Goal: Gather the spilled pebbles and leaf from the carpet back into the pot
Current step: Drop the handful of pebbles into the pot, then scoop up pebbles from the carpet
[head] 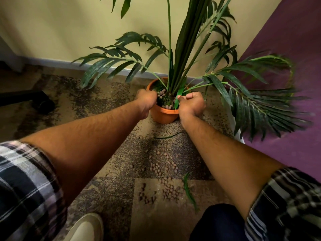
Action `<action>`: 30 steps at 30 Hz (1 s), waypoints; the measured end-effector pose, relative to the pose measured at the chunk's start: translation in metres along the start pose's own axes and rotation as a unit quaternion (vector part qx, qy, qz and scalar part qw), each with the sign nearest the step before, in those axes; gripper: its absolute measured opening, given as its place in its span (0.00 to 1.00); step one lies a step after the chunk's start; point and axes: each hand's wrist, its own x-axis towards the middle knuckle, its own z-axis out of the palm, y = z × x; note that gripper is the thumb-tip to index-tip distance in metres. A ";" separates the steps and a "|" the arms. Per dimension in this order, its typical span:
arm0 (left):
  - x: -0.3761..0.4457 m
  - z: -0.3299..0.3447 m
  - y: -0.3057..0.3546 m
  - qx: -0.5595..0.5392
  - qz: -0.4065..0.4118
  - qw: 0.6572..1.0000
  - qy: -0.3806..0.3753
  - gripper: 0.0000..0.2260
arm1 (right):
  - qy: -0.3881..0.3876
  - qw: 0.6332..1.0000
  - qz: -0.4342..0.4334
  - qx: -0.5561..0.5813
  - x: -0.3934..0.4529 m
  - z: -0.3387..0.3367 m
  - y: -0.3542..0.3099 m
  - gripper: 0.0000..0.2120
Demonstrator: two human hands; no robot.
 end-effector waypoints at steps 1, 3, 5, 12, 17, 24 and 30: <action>-0.005 -0.001 0.000 0.002 0.006 1.000 -0.001 0.18 | 0.004 1.000 -0.001 0.017 0.000 0.001 -0.001 0.14; -0.010 -0.003 -0.001 0.006 0.021 1.000 0.010 0.15 | 0.005 0.999 -0.007 0.049 0.001 0.001 -0.001 0.15; -0.013 -0.004 -0.004 0.010 0.032 0.999 0.015 0.14 | -0.002 0.998 -0.025 0.053 0.003 -0.004 0.004 0.10; -0.028 -0.004 -0.020 0.028 0.049 0.997 0.045 0.10 | -0.077 0.989 -0.125 -0.031 0.011 -0.026 0.028 0.06; -0.047 -0.007 -0.036 0.062 0.084 0.993 0.051 0.06 | -0.083 0.987 -0.137 -0.028 0.007 -0.027 0.033 0.04; -0.071 -0.031 -0.115 0.307 0.123 0.944 -0.005 0.11 | -0.177 0.945 -0.231 -0.150 -0.006 -0.061 0.112 0.08; -0.086 -0.054 -0.191 0.443 0.156 0.882 -0.040 0.28 | -0.307 0.824 -0.339 -0.333 -0.003 -0.078 0.201 0.16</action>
